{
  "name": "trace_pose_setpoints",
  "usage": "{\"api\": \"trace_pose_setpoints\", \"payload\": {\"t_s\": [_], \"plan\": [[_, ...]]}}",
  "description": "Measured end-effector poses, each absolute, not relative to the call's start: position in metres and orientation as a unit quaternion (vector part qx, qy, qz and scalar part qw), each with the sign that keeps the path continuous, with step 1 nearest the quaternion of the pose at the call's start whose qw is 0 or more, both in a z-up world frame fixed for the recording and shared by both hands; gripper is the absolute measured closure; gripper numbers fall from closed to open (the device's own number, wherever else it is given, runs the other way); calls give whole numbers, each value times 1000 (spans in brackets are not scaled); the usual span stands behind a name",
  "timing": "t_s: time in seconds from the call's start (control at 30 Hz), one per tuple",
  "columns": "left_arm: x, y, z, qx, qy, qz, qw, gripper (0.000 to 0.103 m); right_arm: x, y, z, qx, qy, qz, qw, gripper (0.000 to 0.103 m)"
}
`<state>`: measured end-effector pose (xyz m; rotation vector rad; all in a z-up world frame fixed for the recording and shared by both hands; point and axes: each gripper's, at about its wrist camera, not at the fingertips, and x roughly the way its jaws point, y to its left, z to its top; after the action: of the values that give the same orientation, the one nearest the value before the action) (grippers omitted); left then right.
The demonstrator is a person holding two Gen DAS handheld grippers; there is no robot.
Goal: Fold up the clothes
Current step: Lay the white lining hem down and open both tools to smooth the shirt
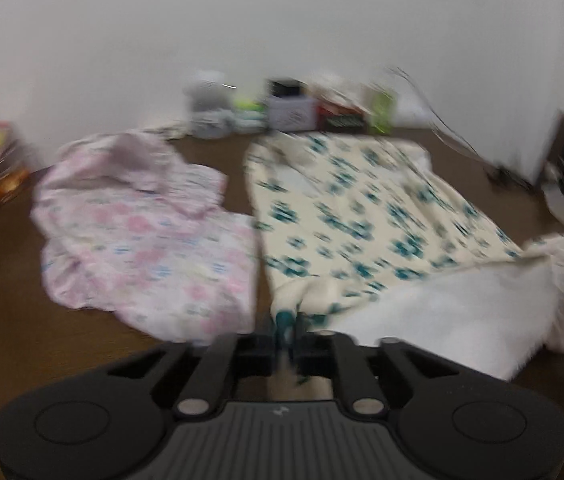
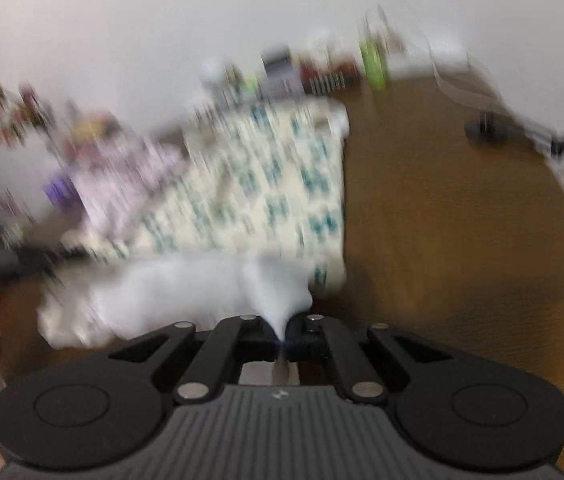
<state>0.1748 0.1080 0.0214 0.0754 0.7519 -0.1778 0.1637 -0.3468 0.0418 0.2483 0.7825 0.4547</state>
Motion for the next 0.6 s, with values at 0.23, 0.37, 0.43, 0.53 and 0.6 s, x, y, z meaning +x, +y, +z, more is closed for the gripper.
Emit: {"api": "trace_pose_setpoints", "payload": {"t_s": [0.23,0.37,0.43,0.53,0.6], "plan": [[124,102,38,78,338,-173,922,51,146,-338,53,-13,363,128,923,30],[96,76,42,138,338,-239,900,54,122,-329,65,-26,344,195,918,32],[93,61,33,160,353,-258,885,58,120,-309,60,-51,354,231,905,32],[95,44,15,184,382,-254,869,59,124,-279,42,-85,381,259,884,32],[100,37,2,194,399,-235,865,59,128,-264,29,-101,394,264,874,36]]}}
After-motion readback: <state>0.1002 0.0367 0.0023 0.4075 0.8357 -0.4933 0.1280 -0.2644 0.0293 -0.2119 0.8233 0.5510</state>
